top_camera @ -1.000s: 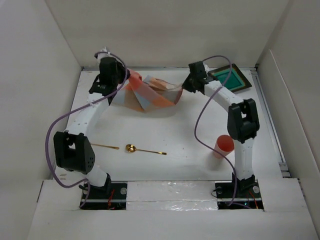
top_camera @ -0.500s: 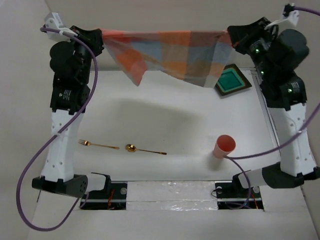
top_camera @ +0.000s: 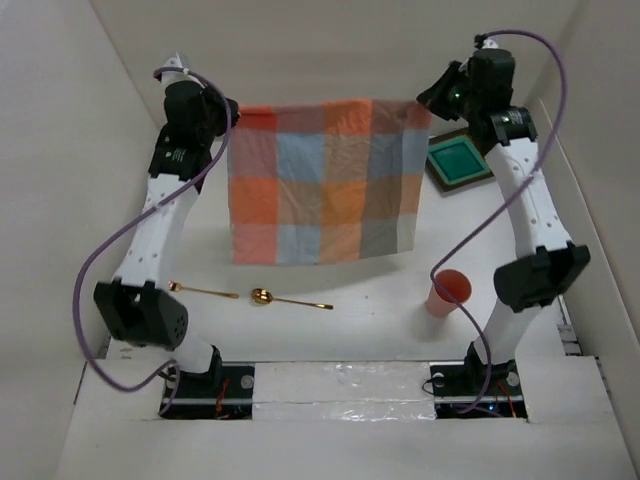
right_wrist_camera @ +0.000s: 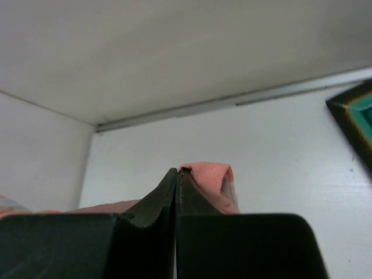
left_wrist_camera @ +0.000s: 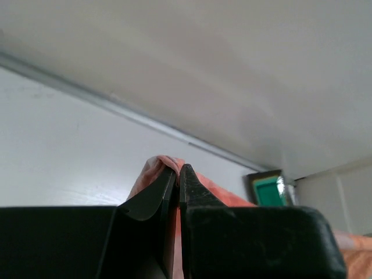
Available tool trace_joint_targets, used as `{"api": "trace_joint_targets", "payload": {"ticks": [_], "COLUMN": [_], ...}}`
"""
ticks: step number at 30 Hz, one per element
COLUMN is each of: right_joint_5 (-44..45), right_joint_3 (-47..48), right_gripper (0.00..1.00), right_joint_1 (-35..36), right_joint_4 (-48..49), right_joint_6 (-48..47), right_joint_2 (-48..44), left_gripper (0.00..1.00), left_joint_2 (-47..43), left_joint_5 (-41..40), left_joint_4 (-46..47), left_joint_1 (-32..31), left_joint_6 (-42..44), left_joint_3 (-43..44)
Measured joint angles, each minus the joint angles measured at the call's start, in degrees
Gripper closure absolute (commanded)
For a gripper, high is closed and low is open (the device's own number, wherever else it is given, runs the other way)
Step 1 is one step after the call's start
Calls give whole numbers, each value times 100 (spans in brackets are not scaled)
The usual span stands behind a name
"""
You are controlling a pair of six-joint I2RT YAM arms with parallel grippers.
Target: Set the dinner table for one person
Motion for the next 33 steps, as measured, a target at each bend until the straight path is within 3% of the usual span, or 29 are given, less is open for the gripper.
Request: {"api": "trace_joint_targets", "payload": {"ticks": [7,12,14,18,21,27,33], "right_joint_5": [-249,-546,-599,-750,-916,-1019,-872], "right_joint_3": [2562,2328,1419,-793,-2146,-4227,-5128], "right_gripper": [100,100,100,100,100,100,100], "right_joint_1": [-37,-190,-227,-284,-326,-350,-240], "right_joint_4": [-750,-549,-262,356,785,1058,933], "right_joint_6": [136,319,313,302,304,219,39], "right_joint_2": [2218,1834,1193,-114,-608,-610,-509], "left_gripper": [100,100,100,100,100,100,100], "left_joint_2": [2048,1908,1377,46,-527,-450,-66], "left_joint_5": [896,1325,1445,1727,1875,1991,2028], "left_joint_4": [-629,-507,-234,501,935,1233,1226], "left_joint_1": [662,870,857,833,852,857,857], "left_joint_6": [-400,-632,-671,-706,-745,-782,-673], "left_joint_3": [1694,2063,1519,-389,-1781,-4258,-5195]}}
